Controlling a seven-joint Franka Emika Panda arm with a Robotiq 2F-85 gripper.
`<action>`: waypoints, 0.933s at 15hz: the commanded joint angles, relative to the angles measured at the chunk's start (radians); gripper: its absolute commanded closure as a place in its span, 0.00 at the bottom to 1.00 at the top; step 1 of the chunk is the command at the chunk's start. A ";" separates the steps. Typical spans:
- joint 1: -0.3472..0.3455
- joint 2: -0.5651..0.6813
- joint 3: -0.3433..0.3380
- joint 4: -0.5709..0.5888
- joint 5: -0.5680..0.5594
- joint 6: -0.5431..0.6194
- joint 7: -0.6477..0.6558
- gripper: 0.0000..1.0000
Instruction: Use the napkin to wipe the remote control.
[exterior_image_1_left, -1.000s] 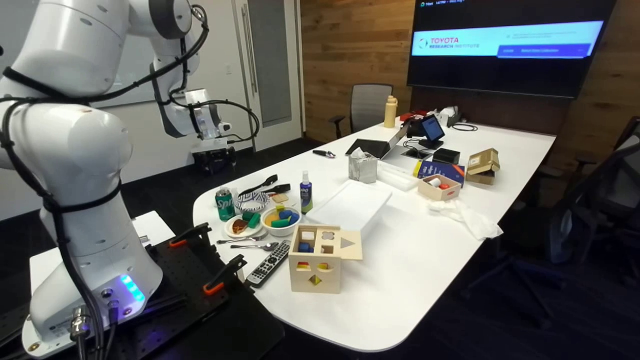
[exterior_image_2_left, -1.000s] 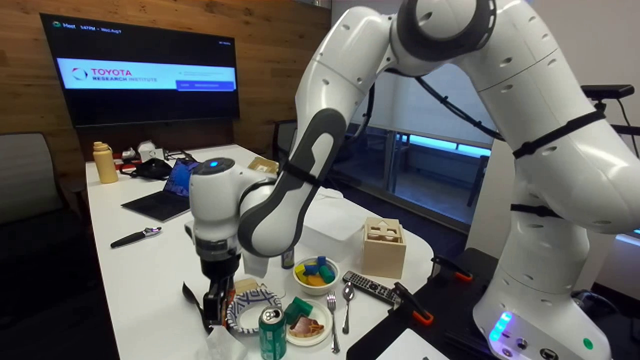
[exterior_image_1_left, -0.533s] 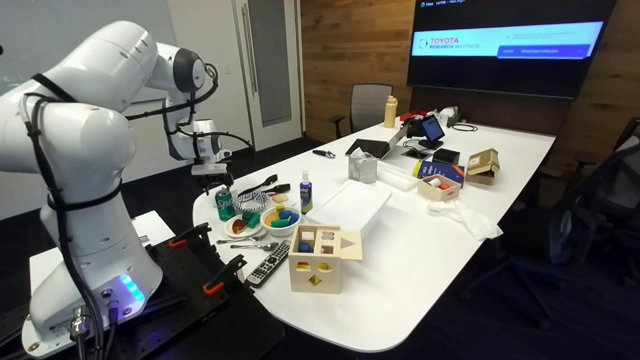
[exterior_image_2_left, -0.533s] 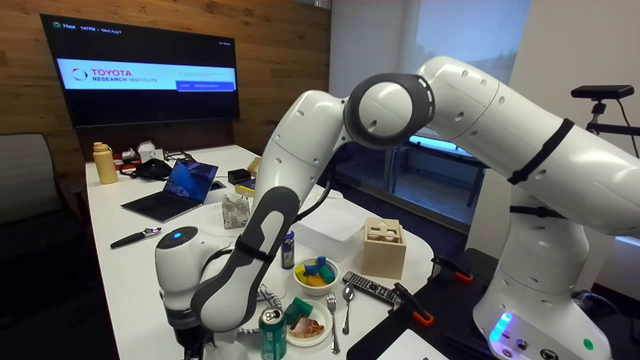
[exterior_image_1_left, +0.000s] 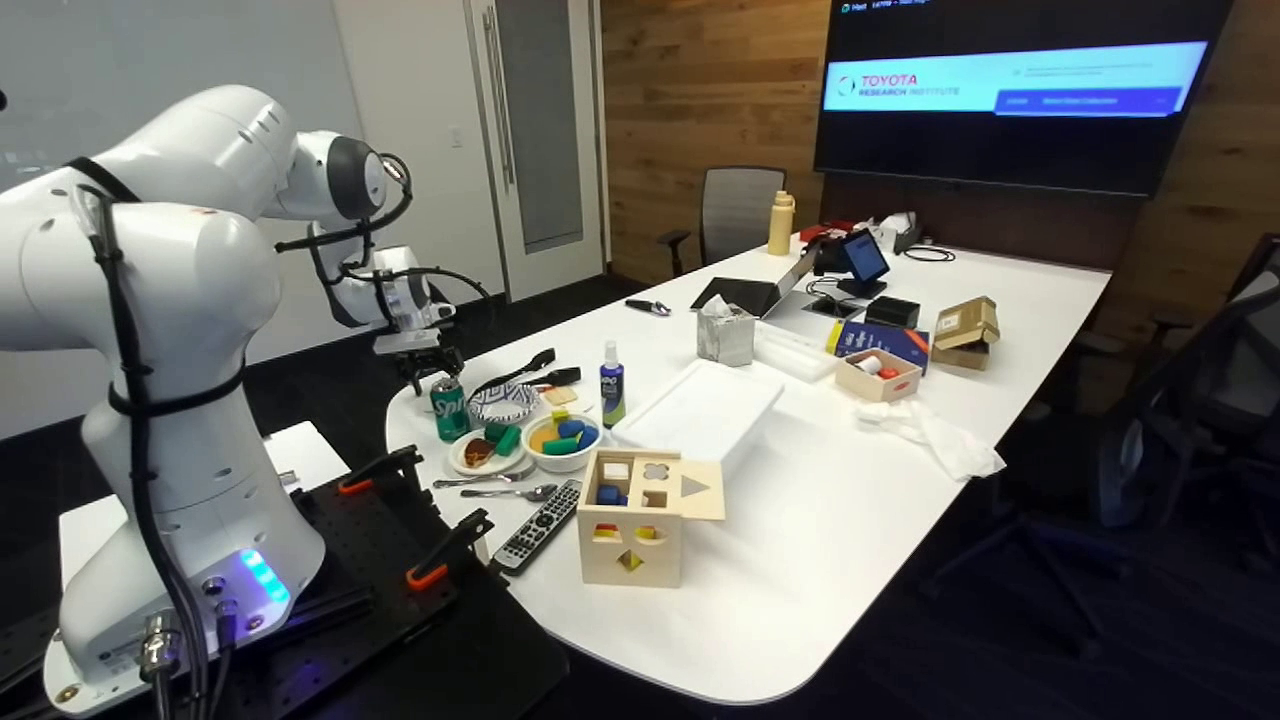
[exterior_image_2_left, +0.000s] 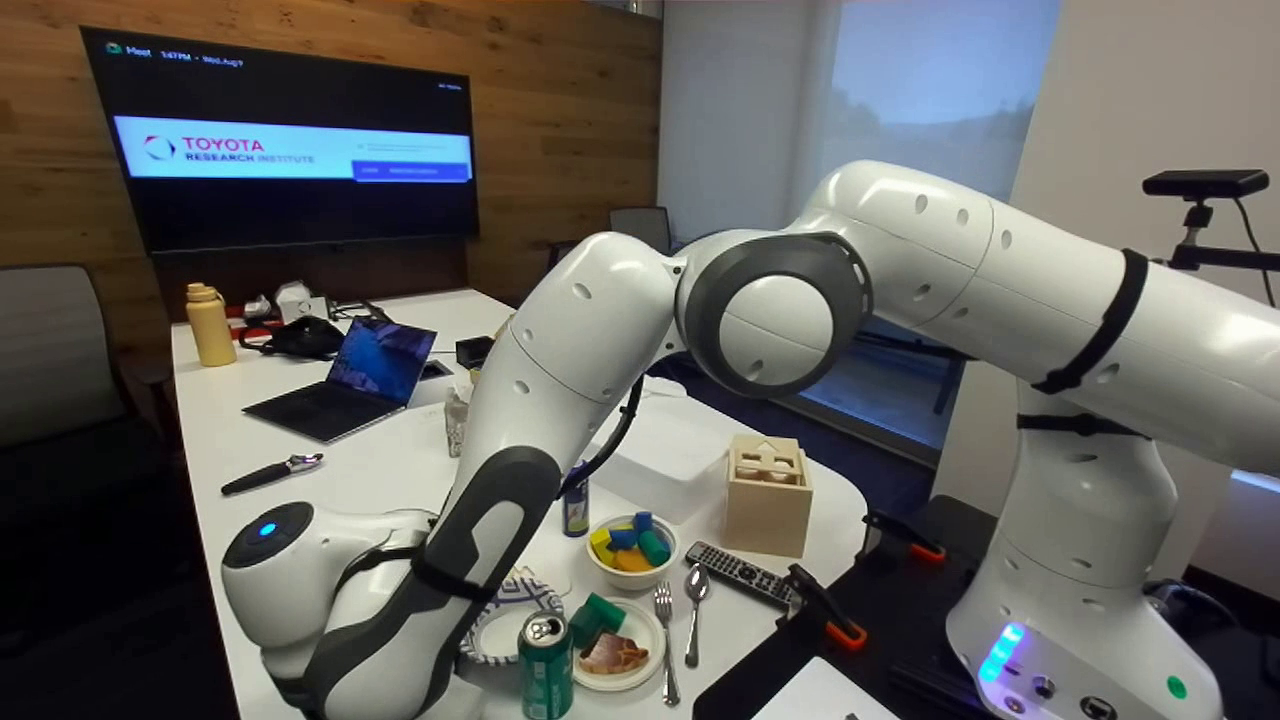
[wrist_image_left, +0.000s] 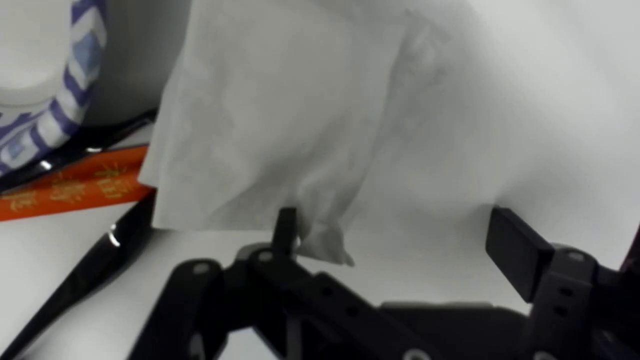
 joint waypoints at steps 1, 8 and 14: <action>0.054 0.049 -0.037 0.121 0.030 -0.109 0.049 0.34; 0.096 0.077 -0.076 0.205 0.047 -0.282 0.169 0.88; 0.063 0.100 -0.074 0.220 0.042 -0.341 0.239 1.00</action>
